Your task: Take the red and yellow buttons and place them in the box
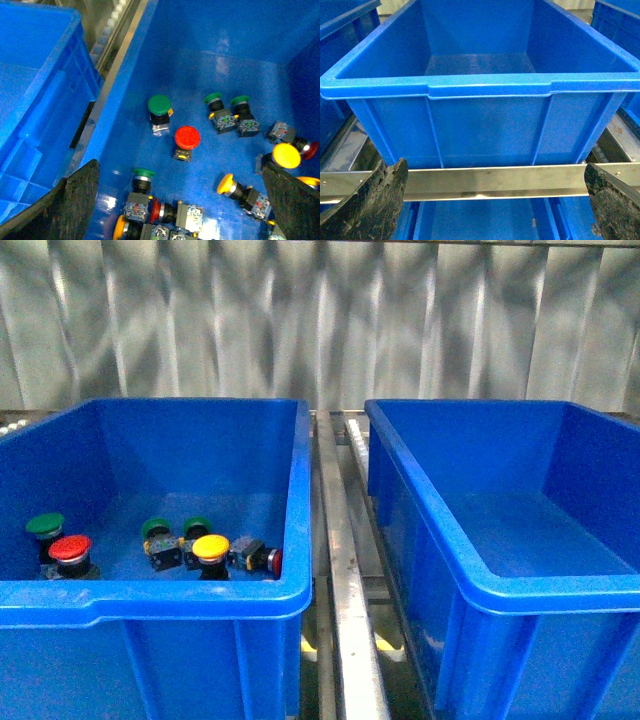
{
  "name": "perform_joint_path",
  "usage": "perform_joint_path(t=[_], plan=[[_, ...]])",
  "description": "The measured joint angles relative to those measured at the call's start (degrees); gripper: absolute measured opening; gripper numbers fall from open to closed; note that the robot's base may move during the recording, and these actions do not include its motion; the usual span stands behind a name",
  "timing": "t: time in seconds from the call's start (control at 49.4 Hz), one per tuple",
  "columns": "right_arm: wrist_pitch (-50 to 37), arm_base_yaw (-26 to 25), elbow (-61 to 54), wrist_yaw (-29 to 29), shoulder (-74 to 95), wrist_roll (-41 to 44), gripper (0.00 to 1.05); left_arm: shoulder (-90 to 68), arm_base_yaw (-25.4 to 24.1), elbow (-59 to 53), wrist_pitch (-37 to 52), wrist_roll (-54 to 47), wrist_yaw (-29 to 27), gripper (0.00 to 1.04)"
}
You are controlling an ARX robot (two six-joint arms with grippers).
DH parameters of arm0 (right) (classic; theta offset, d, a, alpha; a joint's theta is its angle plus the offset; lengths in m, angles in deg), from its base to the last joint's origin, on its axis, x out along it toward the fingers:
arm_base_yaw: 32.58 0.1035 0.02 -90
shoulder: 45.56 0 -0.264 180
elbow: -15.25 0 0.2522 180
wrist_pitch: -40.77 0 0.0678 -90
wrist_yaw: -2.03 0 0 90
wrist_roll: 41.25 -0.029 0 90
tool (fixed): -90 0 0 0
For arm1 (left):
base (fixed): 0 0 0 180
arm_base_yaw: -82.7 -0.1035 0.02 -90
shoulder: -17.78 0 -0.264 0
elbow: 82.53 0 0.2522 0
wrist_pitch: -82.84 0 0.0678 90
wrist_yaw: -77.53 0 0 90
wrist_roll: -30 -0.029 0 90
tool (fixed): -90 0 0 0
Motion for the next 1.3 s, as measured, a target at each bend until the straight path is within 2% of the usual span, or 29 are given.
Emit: perform_joint_path(t=[0.203, 0.446, 0.729, 1.297], plan=[[0.0, 0.0, 0.0, 0.02, 0.0, -0.02, 1.02, -17.22, 1.84, 14.38, -9.6, 1.14, -5.88, 0.97], [0.0, 0.0, 0.0, 0.02, 0.0, -0.02, 1.02, -28.37, 4.26, 23.39, -15.21, 2.23, -10.38, 0.97], [0.0, 0.0, 0.0, 0.0, 0.0, -0.02, 1.02, -32.06, 4.76, 25.33, -17.07, 5.66, -11.78, 0.97], [0.0, 0.0, 0.0, 0.0, 0.0, -0.02, 1.02, -37.31, 4.35, 26.53, -15.41, 7.06, -11.72, 0.97]])
